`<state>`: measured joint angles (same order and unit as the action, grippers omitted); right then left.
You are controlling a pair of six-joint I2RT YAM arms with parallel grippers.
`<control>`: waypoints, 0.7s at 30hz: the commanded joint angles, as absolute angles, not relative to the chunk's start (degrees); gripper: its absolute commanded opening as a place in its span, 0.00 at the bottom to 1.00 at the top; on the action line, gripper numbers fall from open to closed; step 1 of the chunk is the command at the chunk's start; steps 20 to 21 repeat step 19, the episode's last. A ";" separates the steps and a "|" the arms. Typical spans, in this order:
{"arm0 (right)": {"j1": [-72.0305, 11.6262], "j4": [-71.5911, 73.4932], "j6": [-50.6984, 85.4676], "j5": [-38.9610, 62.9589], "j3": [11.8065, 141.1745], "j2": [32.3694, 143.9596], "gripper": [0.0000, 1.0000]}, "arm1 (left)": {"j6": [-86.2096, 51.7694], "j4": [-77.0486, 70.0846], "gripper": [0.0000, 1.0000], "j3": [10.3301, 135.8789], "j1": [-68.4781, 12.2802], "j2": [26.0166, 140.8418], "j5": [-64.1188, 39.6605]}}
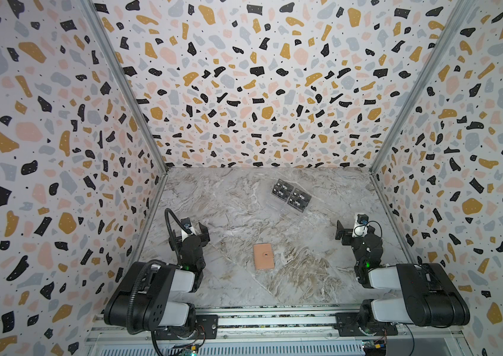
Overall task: Insert credit cards into a card holder
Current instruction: Reset both arms
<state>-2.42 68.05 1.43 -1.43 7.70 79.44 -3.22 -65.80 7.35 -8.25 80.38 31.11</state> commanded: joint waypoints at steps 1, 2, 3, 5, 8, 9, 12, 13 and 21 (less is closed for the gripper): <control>-1.95 73.93 0.86 1.38 9.65 84.07 0.99 | -4.77 -69.08 1.00 8.74 -7.85 79.70 33.01; -2.06 77.83 0.90 1.35 9.72 86.20 0.99 | -4.98 -70.09 1.00 8.39 -7.83 79.86 33.81; -1.94 76.69 0.95 1.39 10.07 85.73 0.99 | -4.84 -70.71 1.00 8.23 -7.88 79.98 33.96; -1.86 71.76 0.80 1.96 11.14 84.78 0.99 | -5.02 -70.05 1.00 7.96 -7.88 79.13 33.80; -2.00 70.49 0.46 1.98 11.85 84.93 0.99 | -4.90 -70.31 1.00 7.99 -7.88 79.21 33.75; -2.08 70.73 0.37 1.85 11.84 84.97 0.99 | -4.93 -70.34 1.00 8.00 -7.90 79.28 33.84; -2.87 69.96 -0.09 0.57 12.28 85.05 0.99 | -4.97 -70.24 1.00 8.14 -7.90 79.49 33.76; -3.41 69.60 -0.39 -0.33 12.48 85.05 0.99 | -4.72 -70.13 1.00 8.39 -7.91 79.94 33.84; -3.87 69.61 -0.53 -1.09 12.49 85.05 0.99 | -4.85 -70.30 1.00 7.96 -7.89 79.19 33.63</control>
